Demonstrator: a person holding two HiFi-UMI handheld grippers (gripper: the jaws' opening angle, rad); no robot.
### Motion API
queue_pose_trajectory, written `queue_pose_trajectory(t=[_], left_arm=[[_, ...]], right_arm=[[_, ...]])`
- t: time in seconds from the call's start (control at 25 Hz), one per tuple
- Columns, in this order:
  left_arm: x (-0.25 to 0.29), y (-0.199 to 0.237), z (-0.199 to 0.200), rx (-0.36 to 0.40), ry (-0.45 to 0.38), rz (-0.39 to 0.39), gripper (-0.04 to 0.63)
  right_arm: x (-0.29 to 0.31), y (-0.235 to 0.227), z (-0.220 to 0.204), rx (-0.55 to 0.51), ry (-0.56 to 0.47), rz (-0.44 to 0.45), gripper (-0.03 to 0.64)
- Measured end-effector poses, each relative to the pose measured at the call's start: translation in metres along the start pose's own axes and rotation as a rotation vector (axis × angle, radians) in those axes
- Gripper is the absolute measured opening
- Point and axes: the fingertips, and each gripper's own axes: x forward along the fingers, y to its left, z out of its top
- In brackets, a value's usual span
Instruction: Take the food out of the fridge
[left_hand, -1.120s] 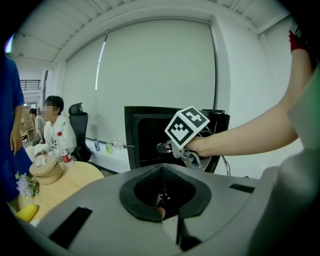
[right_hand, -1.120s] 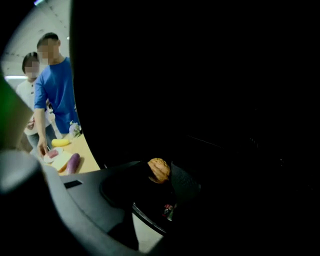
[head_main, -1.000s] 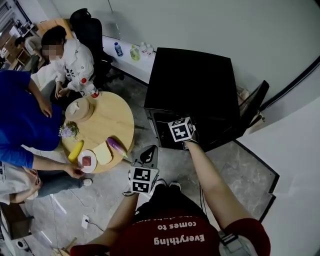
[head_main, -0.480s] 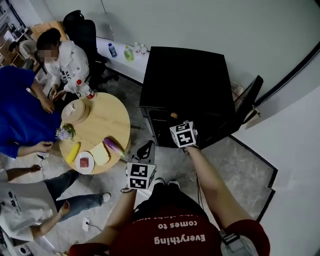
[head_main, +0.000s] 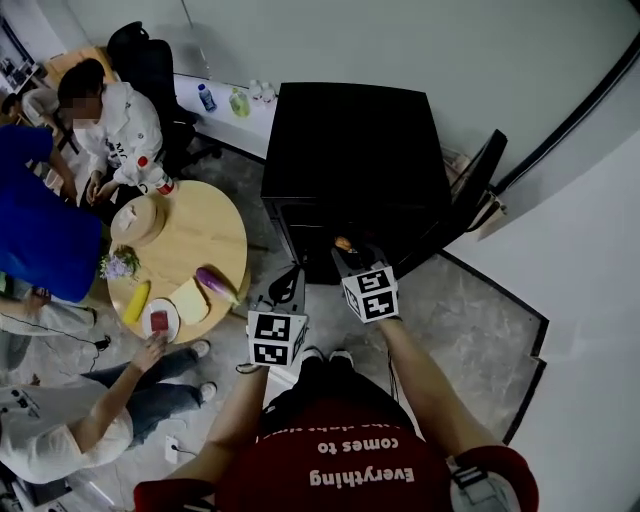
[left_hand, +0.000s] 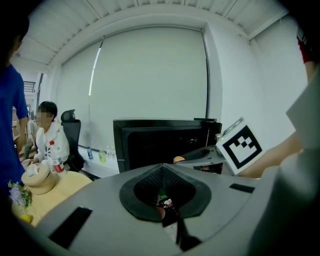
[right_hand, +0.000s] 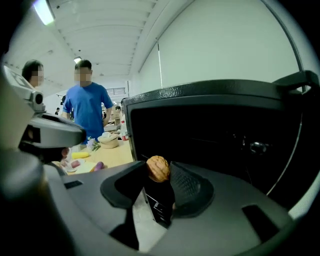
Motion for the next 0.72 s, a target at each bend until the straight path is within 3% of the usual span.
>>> queue_pose_trajectory(t=[0.44, 0.72], left_arm=[[-0.015, -0.043, 0.020, 0.086, -0.077, -0.040, 0.002], [-0.037, -0.068, 0.065, 0.121, -0.279, -0.022, 0.002]], right_arm=[[-0.099, 0.026, 0.046, 0.024, -0.226, -0.002, 0.158], [-0.153, 0.036, 0.076, -0.003, -0.337, -0.068, 0.158]])
